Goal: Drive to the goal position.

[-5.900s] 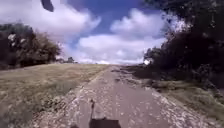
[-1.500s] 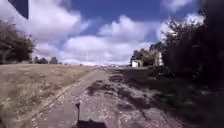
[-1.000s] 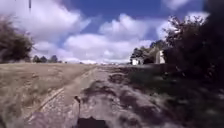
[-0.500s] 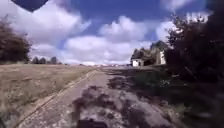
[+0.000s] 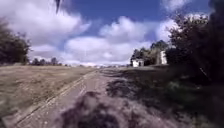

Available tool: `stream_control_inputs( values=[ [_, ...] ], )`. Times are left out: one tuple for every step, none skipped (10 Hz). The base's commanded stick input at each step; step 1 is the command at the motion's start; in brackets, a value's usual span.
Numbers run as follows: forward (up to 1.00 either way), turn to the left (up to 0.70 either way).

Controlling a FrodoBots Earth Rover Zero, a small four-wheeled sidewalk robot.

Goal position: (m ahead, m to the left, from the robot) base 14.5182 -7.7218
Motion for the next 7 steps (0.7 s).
stream_control_inputs(
  values=[
    [1.00, -0.20],
    [1.00, -0.26],
    [1.00, -0.20],
    [1.00, -0.08],
    [1.00, 0.01],
    [1.00, 0.01],
    [1.00, 0.01]
  ],
)
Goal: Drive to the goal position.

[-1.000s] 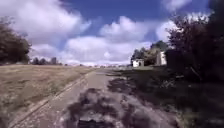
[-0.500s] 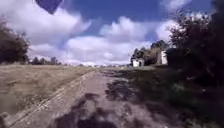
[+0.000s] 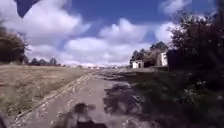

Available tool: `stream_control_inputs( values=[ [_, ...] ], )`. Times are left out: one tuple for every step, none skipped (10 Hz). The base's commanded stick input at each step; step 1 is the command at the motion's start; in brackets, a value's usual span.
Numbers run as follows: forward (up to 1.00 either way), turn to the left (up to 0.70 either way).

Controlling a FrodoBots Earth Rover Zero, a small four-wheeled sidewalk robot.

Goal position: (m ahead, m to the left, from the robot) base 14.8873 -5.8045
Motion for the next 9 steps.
stream_control_inputs(
  values=[
    [1.00, 0.15],
    [1.00, 0.29],
    [1.00, 0.37],
    [1.00, 0.35],
    [1.00, 0.10],
    [1.00, 0.05],
    [1.00, 0.01],
    [1.00, 0.01],
    [1.00, 0.01]
  ],
)
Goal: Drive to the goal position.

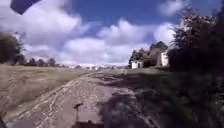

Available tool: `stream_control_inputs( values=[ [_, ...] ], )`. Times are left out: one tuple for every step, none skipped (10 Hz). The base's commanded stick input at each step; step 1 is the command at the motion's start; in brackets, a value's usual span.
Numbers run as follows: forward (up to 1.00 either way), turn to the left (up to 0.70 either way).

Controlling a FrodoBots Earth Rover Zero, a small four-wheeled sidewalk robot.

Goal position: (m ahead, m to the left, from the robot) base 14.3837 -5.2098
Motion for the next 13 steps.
stream_control_inputs(
  values=[
    [1.00, 0.01],
    [1.00, 0.01],
    [1.00, 0.01],
    [1.00, 0.01],
    [1.00, 0.01],
    [1.00, 0.01],
    [1.00, 0.01],
    [1.00, 0.01],
    [1.00, 0.01],
    [1.00, 0.01],
    [1.00, 0.01],
    [1.00, 0.01],
    [1.00, 0.01]
  ],
)
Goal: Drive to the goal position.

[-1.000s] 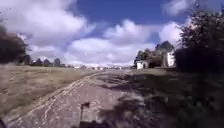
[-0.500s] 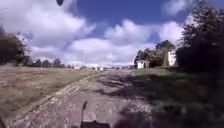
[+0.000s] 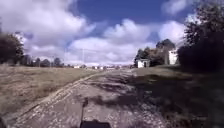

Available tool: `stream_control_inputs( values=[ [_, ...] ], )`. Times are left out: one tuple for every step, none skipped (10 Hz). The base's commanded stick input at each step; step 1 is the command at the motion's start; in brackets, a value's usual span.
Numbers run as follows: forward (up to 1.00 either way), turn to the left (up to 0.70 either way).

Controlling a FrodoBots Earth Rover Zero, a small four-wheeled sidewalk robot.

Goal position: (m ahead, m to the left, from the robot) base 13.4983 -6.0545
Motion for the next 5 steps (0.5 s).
stream_control_inputs(
  values=[
    [1.00, 0.01],
    [1.00, 0.11],
    [1.00, 0.21],
    [1.00, 0.20],
    [1.00, 0.09]
  ],
)
